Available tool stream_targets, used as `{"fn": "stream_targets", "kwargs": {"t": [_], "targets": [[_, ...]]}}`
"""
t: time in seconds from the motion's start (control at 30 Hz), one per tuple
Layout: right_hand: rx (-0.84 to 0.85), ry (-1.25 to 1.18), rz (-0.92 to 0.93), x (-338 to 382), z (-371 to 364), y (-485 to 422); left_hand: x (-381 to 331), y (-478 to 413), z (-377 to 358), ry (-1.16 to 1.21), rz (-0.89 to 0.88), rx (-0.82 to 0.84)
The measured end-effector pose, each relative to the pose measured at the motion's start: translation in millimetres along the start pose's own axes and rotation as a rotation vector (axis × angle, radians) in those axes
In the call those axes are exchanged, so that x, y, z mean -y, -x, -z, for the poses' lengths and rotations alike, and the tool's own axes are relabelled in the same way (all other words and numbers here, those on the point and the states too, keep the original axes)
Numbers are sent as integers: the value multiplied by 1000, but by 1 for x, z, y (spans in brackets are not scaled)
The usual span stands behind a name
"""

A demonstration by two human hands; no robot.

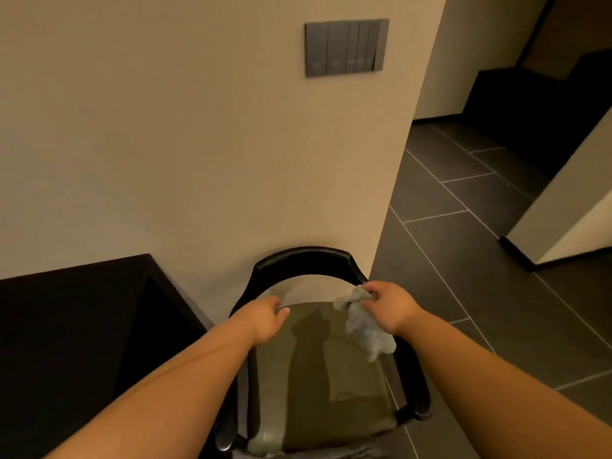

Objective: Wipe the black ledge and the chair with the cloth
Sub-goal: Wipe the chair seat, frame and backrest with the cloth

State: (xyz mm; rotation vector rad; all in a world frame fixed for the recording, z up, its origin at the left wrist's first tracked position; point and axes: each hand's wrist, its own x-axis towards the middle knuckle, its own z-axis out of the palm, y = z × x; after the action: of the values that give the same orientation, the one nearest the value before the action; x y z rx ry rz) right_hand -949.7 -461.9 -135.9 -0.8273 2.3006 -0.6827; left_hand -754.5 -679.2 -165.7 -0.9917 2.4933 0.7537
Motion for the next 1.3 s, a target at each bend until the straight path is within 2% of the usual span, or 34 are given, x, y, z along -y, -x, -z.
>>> {"fn": "stream_targets", "kwargs": {"t": [0.1,0.23,0.63,0.77,0.93,1.07,1.3], "targets": [[-51,-31,131,1,10,15,-2,23,-4,77,76,-53],[-51,50,245,6,21,28,-8,57,-15,153,155,-154],[36,122,439,53,-4,62,3,200,-23,227,329,-330],[-30,131,457,77,-21,82,15,247,-23,269,358,-374],[-56,111,562,102,-38,127,38,303,-31,285,419,-416],[-38,115,644,117,-58,168,54,354,-46,321,403,-429],[8,84,665,126,-116,270,90,466,-113,336,487,-486]]}}
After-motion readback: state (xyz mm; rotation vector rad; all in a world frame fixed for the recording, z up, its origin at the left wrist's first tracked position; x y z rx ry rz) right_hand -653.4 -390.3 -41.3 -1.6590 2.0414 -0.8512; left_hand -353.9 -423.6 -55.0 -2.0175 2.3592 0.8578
